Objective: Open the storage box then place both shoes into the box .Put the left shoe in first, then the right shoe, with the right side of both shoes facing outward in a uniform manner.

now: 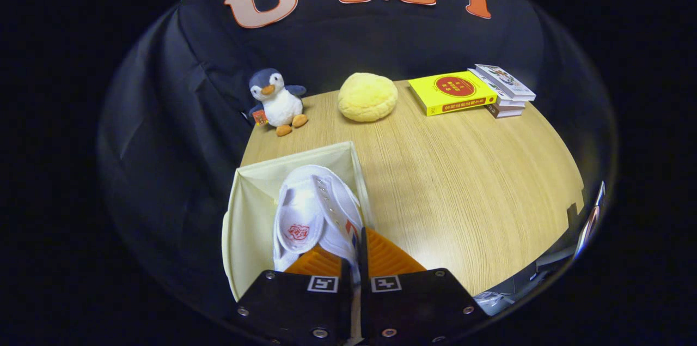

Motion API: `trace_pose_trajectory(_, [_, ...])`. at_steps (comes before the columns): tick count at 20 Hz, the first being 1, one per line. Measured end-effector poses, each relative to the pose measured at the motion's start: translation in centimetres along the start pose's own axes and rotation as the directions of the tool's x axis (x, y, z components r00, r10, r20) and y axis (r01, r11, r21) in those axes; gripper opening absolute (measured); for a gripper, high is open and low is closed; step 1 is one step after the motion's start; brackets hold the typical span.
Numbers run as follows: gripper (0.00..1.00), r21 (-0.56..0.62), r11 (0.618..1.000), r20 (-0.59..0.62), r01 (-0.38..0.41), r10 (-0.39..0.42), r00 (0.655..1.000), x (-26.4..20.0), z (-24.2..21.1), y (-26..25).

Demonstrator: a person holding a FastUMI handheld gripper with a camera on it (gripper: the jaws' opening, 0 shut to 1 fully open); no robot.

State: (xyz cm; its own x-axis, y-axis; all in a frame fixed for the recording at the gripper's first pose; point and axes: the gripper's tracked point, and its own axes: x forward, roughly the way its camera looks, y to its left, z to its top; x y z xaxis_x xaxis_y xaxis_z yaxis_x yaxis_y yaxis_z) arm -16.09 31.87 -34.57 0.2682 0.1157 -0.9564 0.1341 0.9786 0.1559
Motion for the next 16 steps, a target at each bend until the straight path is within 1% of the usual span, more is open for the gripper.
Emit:
trace_pose_trajectory(2, [0.09,0.023,1.0,0.0,-0.008,0.008,1.0,0.4,-0.1,0.1])
trace_pose_trajectory(4, [0.09,0.013,1.0,0.0,-0.025,0.025,1.0,0.3,0.0,0.5])
trace_pose_trajectory(5, [0.14,0.013,0.998,0.008,-0.063,0.063,0.998,0.0,0.2,1.2])
trace_pose_trajectory(6, [0.16,0.006,0.995,-0.002,-0.104,0.104,0.995,-0.3,-0.1,2.2])
trace_pose_trajectory(7, [0.25,-0.012,0.99,-0.014,-0.138,0.138,0.99,-0.9,-0.4,2.5])
trace_pose_trajectory(9, [0.37,-0.04,0.981,0.043,-0.191,0.193,0.98,-2.2,1.3,2.6])
trace_pose_trajectory(10, [0.39,-0.059,0.976,0.072,-0.209,0.213,0.974,-3.1,2.3,2.1])
trace_pose_trajectory(13, [0.52,-0.116,0.961,0.173,-0.251,0.268,0.948,-5.7,6.0,0.3])
trace_pose_trajectory(14, [0.55,-0.136,0.958,0.214,-0.252,0.277,0.937,-6.4,7.2,-1.0])
trace_pose_trajectory(15, [0.6,-0.157,0.956,0.254,-0.248,0.281,0.925,-7.1,8.5,-2.2])
trace_pose_trajectory(16, [0.62,-0.177,0.955,0.291,-0.24,0.283,0.914,-7.8,9.5,-3.7])
